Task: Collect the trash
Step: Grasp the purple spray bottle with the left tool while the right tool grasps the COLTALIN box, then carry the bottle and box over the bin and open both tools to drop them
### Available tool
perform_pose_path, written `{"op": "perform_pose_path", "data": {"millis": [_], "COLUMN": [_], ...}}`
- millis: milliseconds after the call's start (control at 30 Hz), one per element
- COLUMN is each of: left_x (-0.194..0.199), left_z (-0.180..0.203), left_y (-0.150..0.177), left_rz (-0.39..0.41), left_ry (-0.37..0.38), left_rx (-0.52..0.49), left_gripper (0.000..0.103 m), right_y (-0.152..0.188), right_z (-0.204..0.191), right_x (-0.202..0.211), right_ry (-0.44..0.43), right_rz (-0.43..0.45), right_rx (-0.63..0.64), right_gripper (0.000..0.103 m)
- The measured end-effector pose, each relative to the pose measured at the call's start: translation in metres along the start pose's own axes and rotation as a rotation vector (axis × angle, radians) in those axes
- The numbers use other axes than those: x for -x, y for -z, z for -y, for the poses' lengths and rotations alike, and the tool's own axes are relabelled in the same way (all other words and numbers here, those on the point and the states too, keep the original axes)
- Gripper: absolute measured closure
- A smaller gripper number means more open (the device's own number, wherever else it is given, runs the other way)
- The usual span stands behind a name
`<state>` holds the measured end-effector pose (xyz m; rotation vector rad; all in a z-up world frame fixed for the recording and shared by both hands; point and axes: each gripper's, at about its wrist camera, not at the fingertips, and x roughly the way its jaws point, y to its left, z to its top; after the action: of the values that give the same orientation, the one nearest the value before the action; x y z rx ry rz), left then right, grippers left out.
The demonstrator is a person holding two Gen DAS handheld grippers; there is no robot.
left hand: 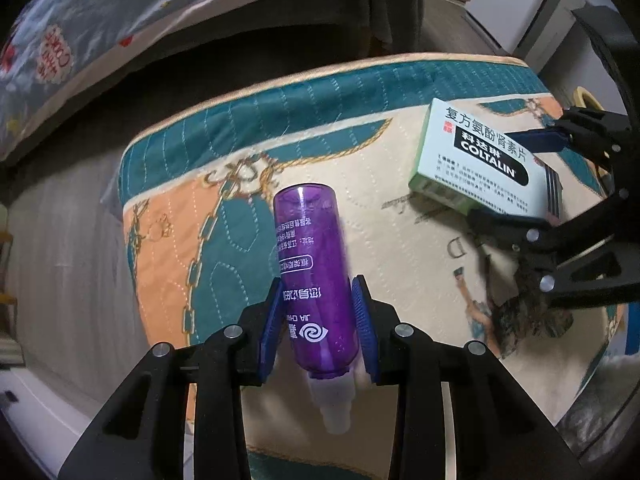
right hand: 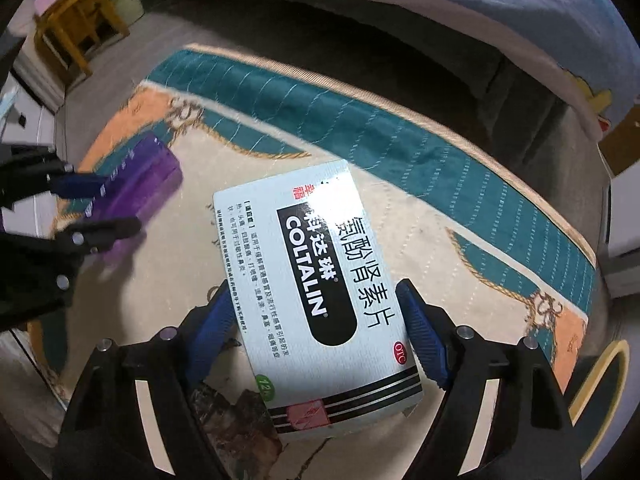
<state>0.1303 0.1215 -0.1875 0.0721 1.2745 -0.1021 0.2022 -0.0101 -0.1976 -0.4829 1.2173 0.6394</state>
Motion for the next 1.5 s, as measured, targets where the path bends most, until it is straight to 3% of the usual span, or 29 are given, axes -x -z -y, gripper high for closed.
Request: {"op": "perform_pose_path", "data": {"millis": [333, 567, 767, 1100, 1300, 1500], "left_x": [0.047, 0.073, 0.076, 0.08, 0.062, 0.047], "left_z": [0.031, 0.076, 0.142, 0.295, 0.358, 0.395], "left_y": [-0.009, -0.029, -0.052, -0.086, -0.092, -0.098], "left_rz": [0.129, 0.198, 0.229, 0.289, 0.275, 0.285], "left_ry": [0.019, 0.046, 0.081, 0.211, 0.258, 0.287], "left_rx": [-0.042, -0.102, -0.176, -0.367, -0.435, -0.467], "left_gripper": [0.068, 0.07, 0.07, 0.07, 0.07, 0.07], "right_y": [0.013, 0.047, 0.096, 0.21, 0.258, 0.274], "right_z": [0.051, 0.096, 0.16, 0.269, 0.308, 0.32], "right_x": [0.05, 0.095, 0.128, 0.168, 0.17, 0.158], "right_ry": [0.016, 0.053, 0.103, 0.155, 0.134, 0.112], "right_rz": [0.11, 0.18, 0.22, 0.244, 0.242, 0.227], "right_rx": [-0.148, -0.295, -0.447, -0.79, -0.933, -0.98], "right_gripper": [0.024, 0.024, 0.024, 0.024, 0.024, 0.023]}}
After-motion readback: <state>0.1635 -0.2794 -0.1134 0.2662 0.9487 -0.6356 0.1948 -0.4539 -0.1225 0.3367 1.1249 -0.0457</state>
